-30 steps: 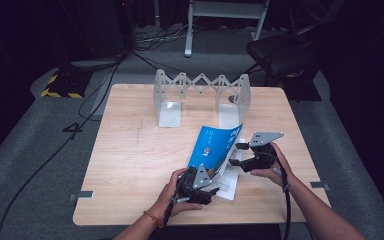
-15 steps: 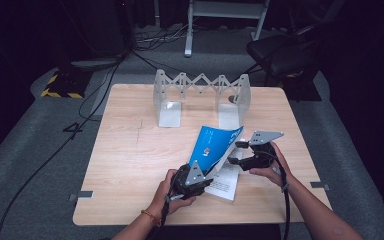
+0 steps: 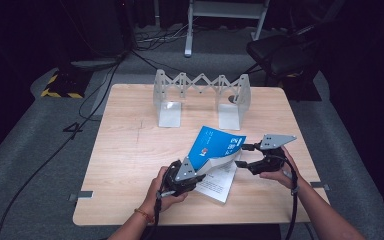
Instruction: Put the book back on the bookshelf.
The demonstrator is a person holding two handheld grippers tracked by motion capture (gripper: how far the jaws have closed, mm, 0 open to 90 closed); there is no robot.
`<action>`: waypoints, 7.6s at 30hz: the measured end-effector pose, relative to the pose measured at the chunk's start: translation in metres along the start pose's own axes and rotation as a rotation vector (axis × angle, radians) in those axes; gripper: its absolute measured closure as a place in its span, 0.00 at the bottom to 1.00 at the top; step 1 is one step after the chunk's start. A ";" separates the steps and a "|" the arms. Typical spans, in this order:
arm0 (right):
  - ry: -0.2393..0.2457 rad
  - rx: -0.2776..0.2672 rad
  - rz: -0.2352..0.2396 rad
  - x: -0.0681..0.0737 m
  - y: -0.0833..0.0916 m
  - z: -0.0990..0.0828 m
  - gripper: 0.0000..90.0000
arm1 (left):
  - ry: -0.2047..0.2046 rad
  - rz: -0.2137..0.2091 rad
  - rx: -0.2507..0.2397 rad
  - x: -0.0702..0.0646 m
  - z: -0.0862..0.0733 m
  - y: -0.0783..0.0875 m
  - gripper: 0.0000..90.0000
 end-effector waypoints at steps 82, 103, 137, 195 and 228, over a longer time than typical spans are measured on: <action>0.420 0.266 -0.073 -0.014 -0.065 -0.005 0.71 | -0.002 0.096 0.063 0.028 -0.008 0.038 0.56; 0.451 0.297 -0.090 -0.002 -0.068 0.002 0.73 | -0.112 0.218 0.144 0.022 -0.006 0.023 0.70; 0.238 0.043 0.094 -0.032 -0.066 -0.003 0.51 | -0.021 0.067 0.092 0.056 -0.029 0.039 0.79; 0.131 0.113 -0.020 -0.022 -0.040 -0.007 0.42 | 0.021 0.278 0.103 0.019 -0.010 0.023 0.83; 0.327 0.135 0.082 0.016 -0.026 -0.006 0.78 | -0.101 0.060 0.066 0.006 0.031 -0.013 0.54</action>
Point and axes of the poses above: each handheld gripper's, and its own axes: y roughly backward along the jaws, z roughly out of its top, x roughly to its left, the point moved 4 cm from there along -y, roughly forward along the jaws, and after that the axes turned 12 degrees about z, right-handed, at the moved point
